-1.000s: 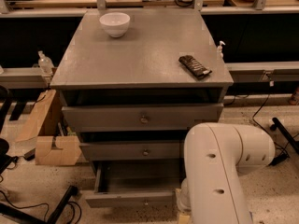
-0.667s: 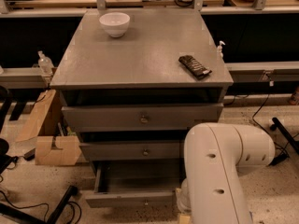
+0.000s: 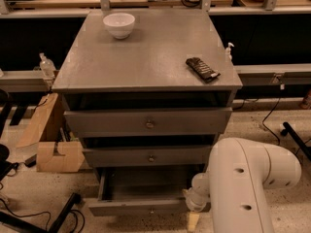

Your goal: Open bottom drawer

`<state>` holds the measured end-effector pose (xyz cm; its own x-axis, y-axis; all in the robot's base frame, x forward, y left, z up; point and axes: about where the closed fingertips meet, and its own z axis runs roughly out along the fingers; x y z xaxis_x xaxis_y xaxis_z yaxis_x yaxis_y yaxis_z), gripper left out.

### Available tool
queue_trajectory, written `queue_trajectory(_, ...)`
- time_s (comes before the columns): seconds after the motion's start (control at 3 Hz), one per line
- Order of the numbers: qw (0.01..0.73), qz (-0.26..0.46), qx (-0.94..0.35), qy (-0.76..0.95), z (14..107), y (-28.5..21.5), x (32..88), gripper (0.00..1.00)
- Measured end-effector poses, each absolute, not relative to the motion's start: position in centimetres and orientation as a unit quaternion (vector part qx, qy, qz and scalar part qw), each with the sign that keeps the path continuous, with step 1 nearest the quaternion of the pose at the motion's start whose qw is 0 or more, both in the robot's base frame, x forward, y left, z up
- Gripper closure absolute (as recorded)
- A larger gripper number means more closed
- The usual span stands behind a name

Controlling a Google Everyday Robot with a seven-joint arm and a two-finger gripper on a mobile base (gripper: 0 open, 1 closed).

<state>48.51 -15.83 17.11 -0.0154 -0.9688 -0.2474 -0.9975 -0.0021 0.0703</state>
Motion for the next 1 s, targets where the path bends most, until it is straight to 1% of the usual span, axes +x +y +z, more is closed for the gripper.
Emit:
queue_trajectory(0.33, 0.066, 0.111, -0.700, 0.703, 17.1, -15.9, 48.9, 0.00)
queue_trajectory(0.67, 0.065, 0.113, -0.700, 0.703, 17.0, -15.8, 48.7, 0.18)
queue_trajectory(1.0, 0.044, 0.104, -0.699, 0.706, 17.9, -15.5, 47.5, 0.49)
